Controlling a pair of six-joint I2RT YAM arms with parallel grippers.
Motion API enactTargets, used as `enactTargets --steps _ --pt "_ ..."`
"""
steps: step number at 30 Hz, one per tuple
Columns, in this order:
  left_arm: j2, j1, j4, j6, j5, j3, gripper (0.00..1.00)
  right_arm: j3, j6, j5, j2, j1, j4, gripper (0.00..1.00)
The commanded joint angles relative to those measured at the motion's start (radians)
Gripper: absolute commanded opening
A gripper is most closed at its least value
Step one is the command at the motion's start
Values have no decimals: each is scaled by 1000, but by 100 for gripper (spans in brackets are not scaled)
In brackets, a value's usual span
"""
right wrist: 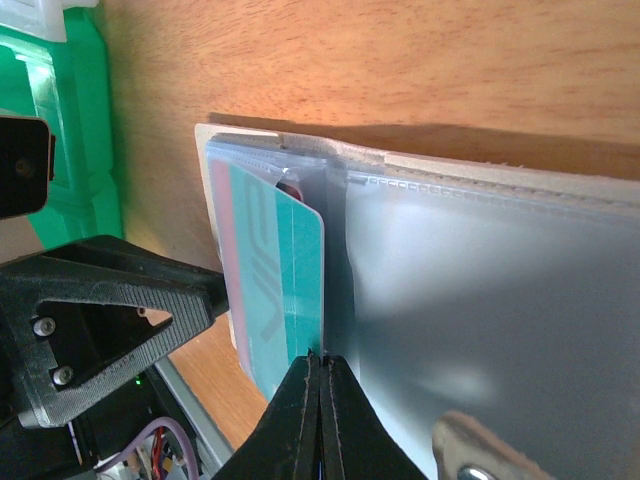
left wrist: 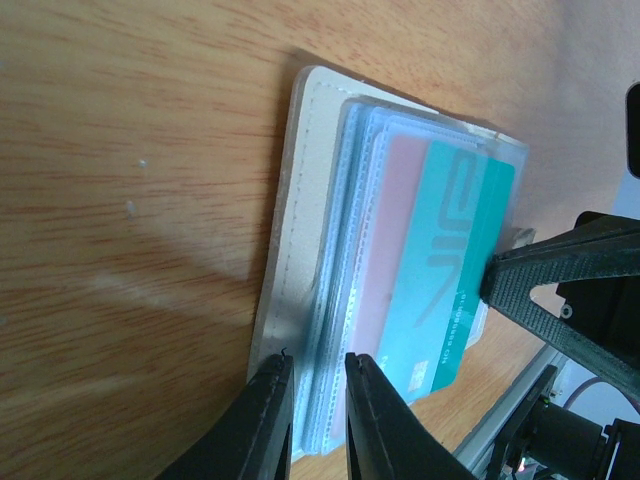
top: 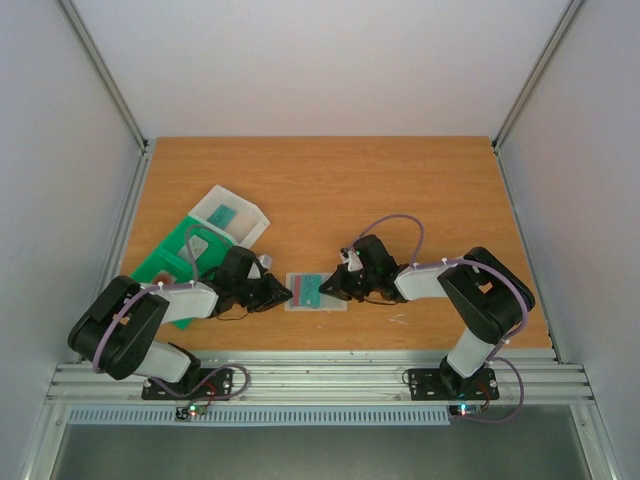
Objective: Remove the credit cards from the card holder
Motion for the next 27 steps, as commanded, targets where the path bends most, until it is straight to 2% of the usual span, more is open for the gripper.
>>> enactTargets --steps 1,12,21,27 --pt "19 -2 5 -6 -30 -31 17 7 -35 28 -60 -4 -36 1" --pt "-14 -2 10 -34 -36 -38 17 -52 -6 49 -90 -16 3 1" --pt "-46 -2 -6 -44 -35 -34 18 -72 -28 64 -147 -37 -49 1" --pt "-87 -2 -9 -64 -21 -36 26 -78 -20 52 -172 -42 -51 1"
